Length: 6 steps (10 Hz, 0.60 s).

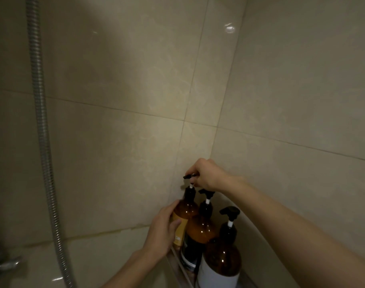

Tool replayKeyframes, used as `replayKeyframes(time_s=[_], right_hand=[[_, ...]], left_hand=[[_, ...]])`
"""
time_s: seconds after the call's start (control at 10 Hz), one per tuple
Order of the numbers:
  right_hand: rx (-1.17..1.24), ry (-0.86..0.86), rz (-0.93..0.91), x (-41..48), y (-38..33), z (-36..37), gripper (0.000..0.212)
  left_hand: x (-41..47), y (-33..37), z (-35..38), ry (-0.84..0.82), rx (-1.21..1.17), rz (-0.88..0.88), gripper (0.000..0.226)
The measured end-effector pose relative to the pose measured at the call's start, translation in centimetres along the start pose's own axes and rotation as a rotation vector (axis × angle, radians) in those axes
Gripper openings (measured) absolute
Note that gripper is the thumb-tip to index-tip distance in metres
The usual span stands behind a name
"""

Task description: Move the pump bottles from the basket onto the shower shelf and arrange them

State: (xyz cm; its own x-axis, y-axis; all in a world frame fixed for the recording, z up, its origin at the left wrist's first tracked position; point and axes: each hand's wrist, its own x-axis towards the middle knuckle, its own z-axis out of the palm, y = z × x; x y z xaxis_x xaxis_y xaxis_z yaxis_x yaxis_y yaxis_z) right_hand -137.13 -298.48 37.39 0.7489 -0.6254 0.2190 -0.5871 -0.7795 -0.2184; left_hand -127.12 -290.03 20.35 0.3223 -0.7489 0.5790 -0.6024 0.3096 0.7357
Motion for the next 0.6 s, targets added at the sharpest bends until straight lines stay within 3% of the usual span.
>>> replayKeyframes(time_s=[0.3,0.6], right_hand=[[0.097,0.000,0.010,-1.0,0.1,-1.1,0.045],[0.252,0.266,-0.203,-4.2,-3.3,-1.5,0.042]], left_hand=[[-0.5,0.5,-1.1,-0.044,0.001,-0.101,0.046],[-3.5,4.9,-7.6,0.222,0.124,-0.051,0.038]])
